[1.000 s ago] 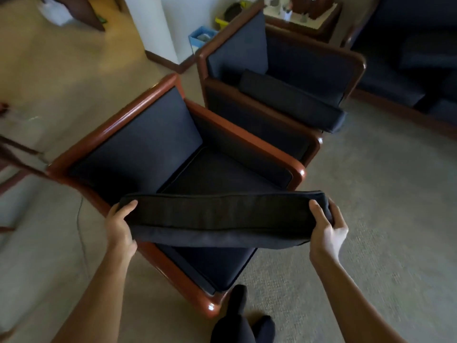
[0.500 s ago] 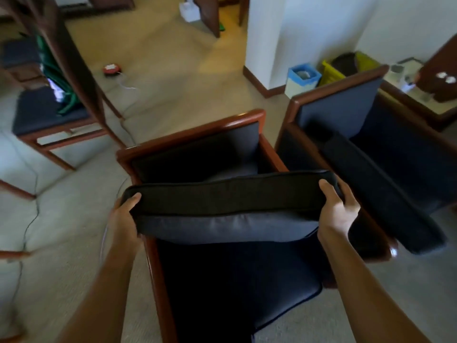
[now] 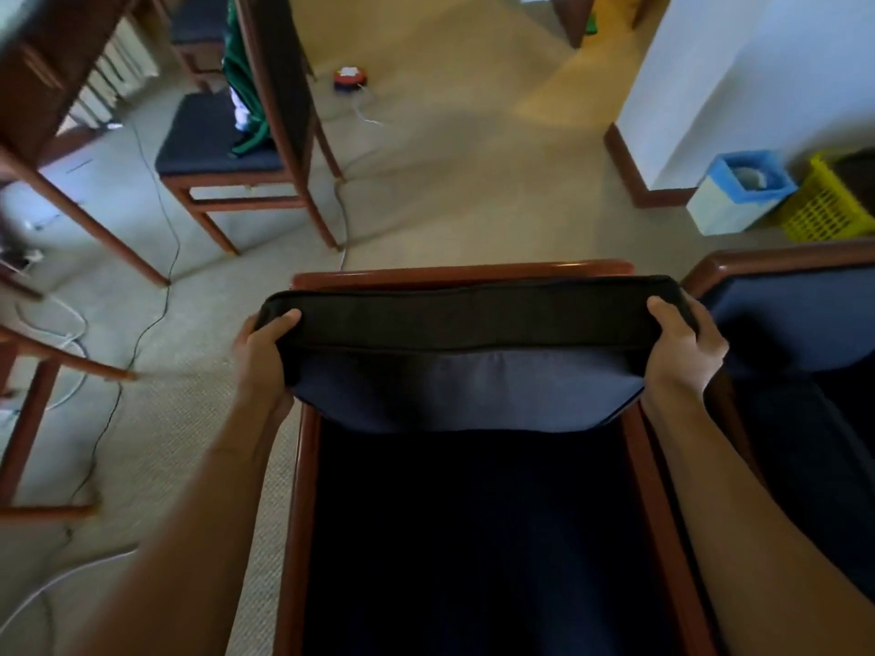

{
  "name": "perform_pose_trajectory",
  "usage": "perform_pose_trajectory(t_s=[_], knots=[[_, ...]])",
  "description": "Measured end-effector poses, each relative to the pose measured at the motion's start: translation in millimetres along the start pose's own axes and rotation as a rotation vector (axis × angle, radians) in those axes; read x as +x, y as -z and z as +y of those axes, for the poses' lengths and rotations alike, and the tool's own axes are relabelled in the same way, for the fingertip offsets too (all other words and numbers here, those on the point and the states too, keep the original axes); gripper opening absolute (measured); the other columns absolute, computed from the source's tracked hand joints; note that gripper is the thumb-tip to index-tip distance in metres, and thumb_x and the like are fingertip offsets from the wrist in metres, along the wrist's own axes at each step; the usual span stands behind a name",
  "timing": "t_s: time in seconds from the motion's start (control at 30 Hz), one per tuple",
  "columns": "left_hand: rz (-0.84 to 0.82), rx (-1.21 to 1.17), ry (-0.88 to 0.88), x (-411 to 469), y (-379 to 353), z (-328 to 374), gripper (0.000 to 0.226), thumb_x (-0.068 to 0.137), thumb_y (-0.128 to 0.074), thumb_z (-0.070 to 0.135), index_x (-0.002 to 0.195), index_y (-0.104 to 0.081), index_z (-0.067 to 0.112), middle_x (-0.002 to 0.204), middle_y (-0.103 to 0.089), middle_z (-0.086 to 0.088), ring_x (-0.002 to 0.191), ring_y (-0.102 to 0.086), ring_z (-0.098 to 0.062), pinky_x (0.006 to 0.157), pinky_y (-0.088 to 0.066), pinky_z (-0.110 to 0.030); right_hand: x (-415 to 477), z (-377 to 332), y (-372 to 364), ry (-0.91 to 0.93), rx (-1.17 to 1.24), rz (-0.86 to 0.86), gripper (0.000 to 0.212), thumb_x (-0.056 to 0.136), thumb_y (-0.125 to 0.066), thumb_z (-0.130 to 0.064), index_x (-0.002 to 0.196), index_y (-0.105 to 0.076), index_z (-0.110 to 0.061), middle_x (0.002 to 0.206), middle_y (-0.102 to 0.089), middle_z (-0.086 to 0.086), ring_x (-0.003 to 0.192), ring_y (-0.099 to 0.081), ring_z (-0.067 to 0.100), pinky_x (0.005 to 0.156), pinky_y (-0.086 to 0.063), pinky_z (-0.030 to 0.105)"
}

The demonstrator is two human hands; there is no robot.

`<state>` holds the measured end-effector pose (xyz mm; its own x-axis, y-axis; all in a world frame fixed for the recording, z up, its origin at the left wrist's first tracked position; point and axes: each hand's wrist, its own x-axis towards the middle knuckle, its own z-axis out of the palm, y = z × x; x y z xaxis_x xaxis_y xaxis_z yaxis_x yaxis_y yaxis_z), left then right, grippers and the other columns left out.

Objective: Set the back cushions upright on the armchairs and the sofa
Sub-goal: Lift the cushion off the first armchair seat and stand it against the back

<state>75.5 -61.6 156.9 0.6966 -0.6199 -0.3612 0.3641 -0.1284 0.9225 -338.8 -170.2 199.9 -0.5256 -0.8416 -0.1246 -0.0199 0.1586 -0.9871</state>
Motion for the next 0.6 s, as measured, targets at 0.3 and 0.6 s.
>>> perform_pose_trajectory(t_s=[0.3,0.6], knots=[[0.057,0.132,-0.013,59.8,-34.9,-22.5,0.052,0.066,-0.094,0.032,0.114,-0.078,0.019,0.110,-0.081,-0.009,0.105,-0.078,-0.030,0.092,-0.064,-0.049,77.5,43.2,-66.7,-0.041,-0.071,-0.069,0.047,0.079,-0.071,-0.041,0.121,-0.077,-0.021,0.103,-0.074,-0.010,0.098,-0.070,0.007,0.074,-0.056,0.013],[0.155,0.279,-0.081,80.0,-50.3,-71.4,0.047,0.081,-0.088,0.020,0.124,-0.069,0.014,0.112,-0.072,-0.002,0.099,-0.071,-0.013,0.097,-0.061,-0.040,93.0,106.2,-78.5,-0.055,-0.246,-0.043,0.044,0.090,-0.067,-0.036,0.132,-0.069,-0.021,0.125,-0.071,0.004,0.109,-0.067,0.017,0.074,-0.052,0.011]])
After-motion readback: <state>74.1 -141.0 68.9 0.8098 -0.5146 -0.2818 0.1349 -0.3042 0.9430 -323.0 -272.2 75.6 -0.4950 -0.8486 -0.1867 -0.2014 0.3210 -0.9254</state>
